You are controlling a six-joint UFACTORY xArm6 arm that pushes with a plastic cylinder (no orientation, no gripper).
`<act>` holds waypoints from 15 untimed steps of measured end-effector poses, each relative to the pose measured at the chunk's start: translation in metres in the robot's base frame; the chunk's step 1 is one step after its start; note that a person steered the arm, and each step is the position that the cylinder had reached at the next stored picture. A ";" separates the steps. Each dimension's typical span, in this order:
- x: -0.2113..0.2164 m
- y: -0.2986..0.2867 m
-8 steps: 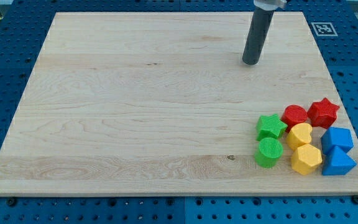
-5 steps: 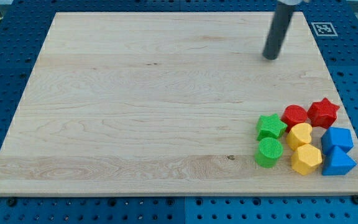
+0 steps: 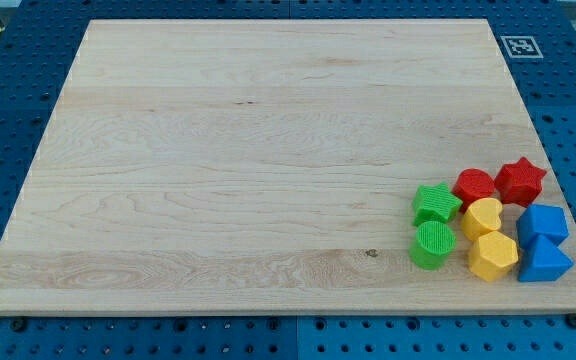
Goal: Push the red star towards the center side
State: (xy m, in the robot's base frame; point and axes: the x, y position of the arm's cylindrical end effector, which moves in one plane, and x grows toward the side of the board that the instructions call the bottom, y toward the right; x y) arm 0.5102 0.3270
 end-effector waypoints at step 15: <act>-0.040 -0.117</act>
State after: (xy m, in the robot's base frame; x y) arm 0.4701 0.2096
